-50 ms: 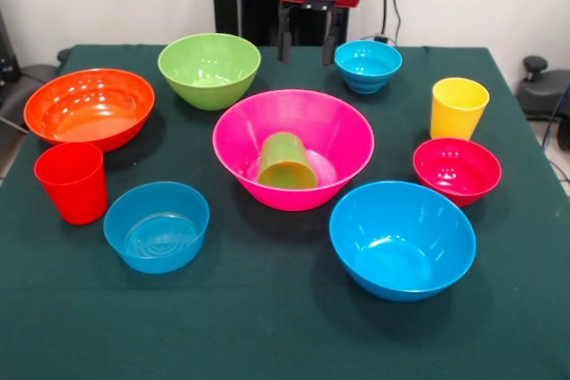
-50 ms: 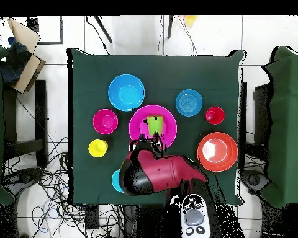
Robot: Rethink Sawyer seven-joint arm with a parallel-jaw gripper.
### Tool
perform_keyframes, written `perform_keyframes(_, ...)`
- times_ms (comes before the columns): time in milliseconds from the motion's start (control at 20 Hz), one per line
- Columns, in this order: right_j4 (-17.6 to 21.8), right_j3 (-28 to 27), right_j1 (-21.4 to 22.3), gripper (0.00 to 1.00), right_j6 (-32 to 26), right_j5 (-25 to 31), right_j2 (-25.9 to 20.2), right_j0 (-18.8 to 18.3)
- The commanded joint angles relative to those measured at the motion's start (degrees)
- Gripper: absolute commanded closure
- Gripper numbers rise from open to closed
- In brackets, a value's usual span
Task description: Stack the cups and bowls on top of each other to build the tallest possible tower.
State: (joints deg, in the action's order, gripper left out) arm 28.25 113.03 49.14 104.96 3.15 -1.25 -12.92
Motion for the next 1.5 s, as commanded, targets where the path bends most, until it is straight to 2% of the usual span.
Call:
perform_keyframes(50, -2.1, -0.2, 0.1, 0.00, 4.7, 8.1, -2.8, 2.8)
perform_keyframes(350, -6.5, 0.2, 5.7, 0.00, 3.2, 16.0, -4.3, 4.3)
perform_keyframes(450, -7.7, -0.4, 6.3, 0.00, 3.4, 17.8, -4.1, 5.3)
perform_keyframes(650, -8.8, -0.6, 5.6, 0.00, 4.6, 16.8, -4.2, 6.4)
perform_keyframes(900, -7.1, 4.8, 7.3, 0.00, 5.5, 7.7, -5.5, 5.9)
perform_keyframes(1050, -3.9, 6.4, 6.9, 0.00, 7.7, -2.1, -3.2, 8.6)
perform_keyframes(1150, -3.5, 6.3, 5.9, 0.00, 8.4, -5.1, -0.7, 11.0)
perform_keyframes(1300, -4.6, 5.9, 3.3, 0.00, 9.2, -10.8, 5.2, 16.2)
perform_keyframes(1450, -6.5, 5.4, 1.2, 0.00, 9.0, -14.3, 8.6, 19.2)
perform_keyframes(1500, -7.9, 4.1, -1.0, 0.00, 9.0, -15.3, 9.9, 20.5)
